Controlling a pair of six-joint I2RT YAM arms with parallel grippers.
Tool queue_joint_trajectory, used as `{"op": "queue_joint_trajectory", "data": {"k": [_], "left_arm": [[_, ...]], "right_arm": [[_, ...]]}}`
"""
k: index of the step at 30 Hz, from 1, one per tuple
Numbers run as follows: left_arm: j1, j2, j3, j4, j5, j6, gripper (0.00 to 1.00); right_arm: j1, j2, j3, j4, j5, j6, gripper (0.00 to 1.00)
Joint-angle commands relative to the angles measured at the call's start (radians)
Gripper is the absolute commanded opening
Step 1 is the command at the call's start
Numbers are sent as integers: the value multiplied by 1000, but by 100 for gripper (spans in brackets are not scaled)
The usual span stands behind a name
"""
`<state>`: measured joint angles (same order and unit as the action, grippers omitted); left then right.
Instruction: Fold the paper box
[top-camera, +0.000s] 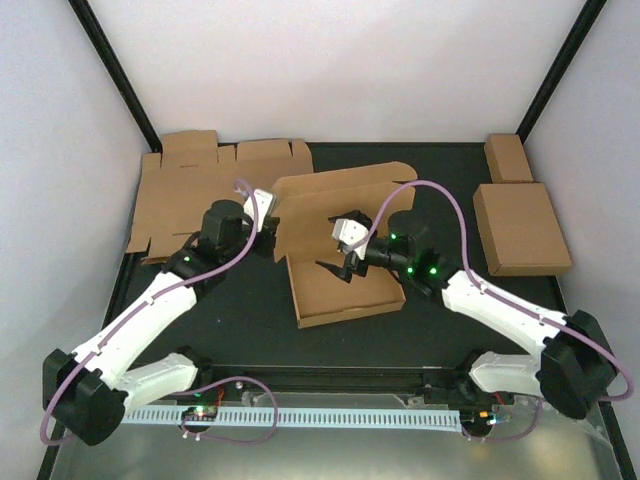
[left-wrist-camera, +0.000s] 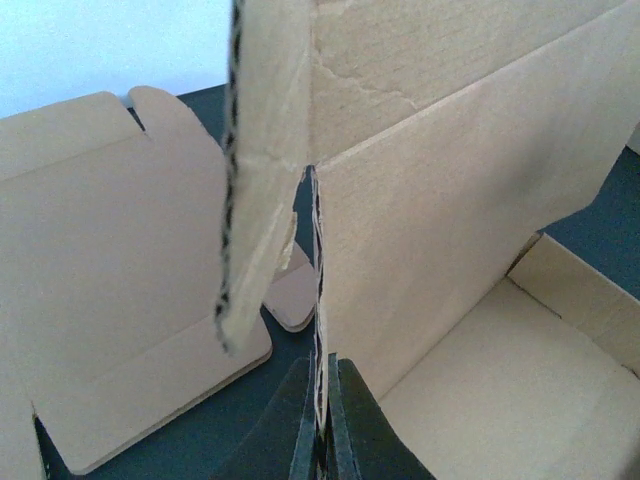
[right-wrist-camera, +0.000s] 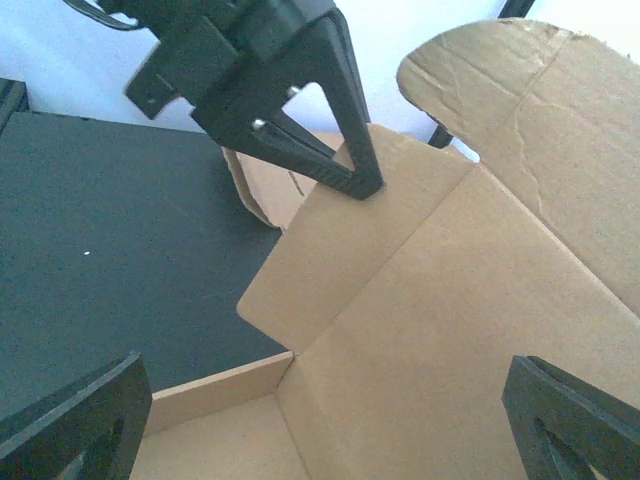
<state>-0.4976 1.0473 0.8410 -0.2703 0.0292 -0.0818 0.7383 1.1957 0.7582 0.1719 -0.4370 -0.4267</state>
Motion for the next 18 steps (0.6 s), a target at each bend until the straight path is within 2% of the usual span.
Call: {"op": "queue_joint_trajectory", "data": {"k": [1, 5, 10, 18], "left_arm": [[7, -33, -5, -31, -12, -13, 2], [8, -52, -9, -50, -14, -12, 2], [10, -63, -15, -55, -15, -7, 2], [11, -65, -10, -56, -10, -7, 1]], "right_arm": [[4, 47, 51, 7, -9, -17, 100], [6, 35, 17, 60, 31, -12, 100], [6, 71, 40, 15, 50, -32, 100], [43, 157, 114, -9, -20, -55, 100]]}}
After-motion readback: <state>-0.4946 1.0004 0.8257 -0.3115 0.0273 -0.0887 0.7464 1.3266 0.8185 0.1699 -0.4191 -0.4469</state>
